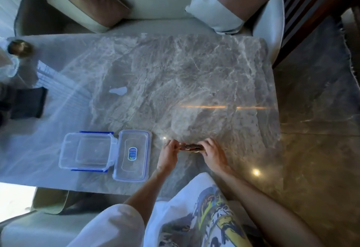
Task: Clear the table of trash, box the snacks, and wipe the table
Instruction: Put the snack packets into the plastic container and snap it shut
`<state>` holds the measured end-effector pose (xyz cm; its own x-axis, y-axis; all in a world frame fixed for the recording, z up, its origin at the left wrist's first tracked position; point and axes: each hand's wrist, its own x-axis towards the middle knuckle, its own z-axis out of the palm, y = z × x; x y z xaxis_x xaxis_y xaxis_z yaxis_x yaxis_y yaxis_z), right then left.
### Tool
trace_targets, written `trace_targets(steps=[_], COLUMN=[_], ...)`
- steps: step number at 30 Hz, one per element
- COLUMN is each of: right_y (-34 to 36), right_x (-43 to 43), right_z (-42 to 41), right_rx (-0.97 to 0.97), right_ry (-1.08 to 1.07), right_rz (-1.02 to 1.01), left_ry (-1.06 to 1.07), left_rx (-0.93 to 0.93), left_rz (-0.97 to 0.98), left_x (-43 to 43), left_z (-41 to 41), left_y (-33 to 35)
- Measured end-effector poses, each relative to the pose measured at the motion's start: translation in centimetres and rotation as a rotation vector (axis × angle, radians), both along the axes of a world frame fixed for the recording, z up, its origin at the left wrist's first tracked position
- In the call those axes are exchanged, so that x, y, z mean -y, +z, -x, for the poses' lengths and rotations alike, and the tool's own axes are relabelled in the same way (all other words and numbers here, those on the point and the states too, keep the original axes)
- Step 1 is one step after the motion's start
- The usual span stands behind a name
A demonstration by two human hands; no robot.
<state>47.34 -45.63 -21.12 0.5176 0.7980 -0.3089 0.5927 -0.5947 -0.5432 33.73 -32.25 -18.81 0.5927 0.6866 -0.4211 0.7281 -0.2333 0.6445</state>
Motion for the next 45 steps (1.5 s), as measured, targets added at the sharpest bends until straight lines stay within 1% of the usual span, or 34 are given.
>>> trace_targets(steps=[1,2,4,6,7,9,12,14,18,24,27,31,33,35,36,37,39,42,45], right_y=[0.2,0.5,1.5,2.7,3.2,3.9,4.5,5.0,6.2,7.7,8.8,9.6,9.0,8.2,7.7,7.5,6.9,6.0,6.1], right_x=[-0.1,-0.4,-1.2,-1.5,-1.6,-1.8,-2.7,-3.7,-6.3,-10.7,-13.7,-19.4,-22.4,-25.1,-26.1,-27.0,-28.3,-29.7,-30.8], right_z=[0.0,-0.2,-1.0,-1.4,-1.4,-1.1,-0.1,0.9,3.7,8.9,12.7,19.6,23.0,25.8,26.9,27.9,29.3,30.0,30.3], right_rx=[-0.048,-0.137,-0.462,-0.806,-0.922,-1.054,-1.150,-1.165,-1.148,-1.140,-1.143,-0.982,-0.865,-0.728,-0.659,-0.603,-0.570,-0.625,-0.688], right_ry=[-0.052,-0.129,-0.334,-0.515,-0.568,-0.603,-0.633,-0.646,-0.665,-0.661,-0.617,-0.616,-0.637,-0.633,-0.627,-0.638,-0.679,-0.692,-0.745], right_rz=[-0.029,-0.067,-0.138,-0.177,-0.171,-0.141,-0.141,-0.137,-0.168,-0.195,-0.194,-0.157,-0.145,-0.115,-0.077,-0.029,0.071,0.185,0.203], left_ry=[0.056,0.135,0.293,0.411,0.455,0.520,0.597,0.634,0.593,0.528,0.467,0.353,0.354,0.348,0.342,0.350,0.367,0.345,0.367], left_rx=[0.016,0.040,0.110,0.199,0.236,0.285,0.347,0.382,0.429,0.416,0.375,0.275,0.214,0.115,0.061,0.017,-0.030,-0.072,-0.089], left_rz=[0.024,0.066,0.205,0.421,0.523,0.683,0.776,0.783,0.734,0.742,0.612,0.385,0.309,0.227,0.216,0.246,0.328,0.353,0.404], left_x=[0.0,-0.2,-1.2,-2.0,-2.2,-2.4,-2.8,-3.5,-5.8,-11.5,-15.3,-20.8,-23.2,-25.1,-25.7,-26.2,-26.7,-27.7,-28.5], left_z=[0.0,0.1,0.4,1.3,1.9,3.4,5.5,6.8,9.5,14.7,18.2,23.8,26.3,28.0,28.5,28.7,28.7,28.0,27.4], left_y=[0.2,0.6,1.5,2.7,3.2,3.9,4.5,4.7,4.9,5.3,6.1,7.0,6.5,5.9,5.6,5.4,5.1,4.6,4.3])
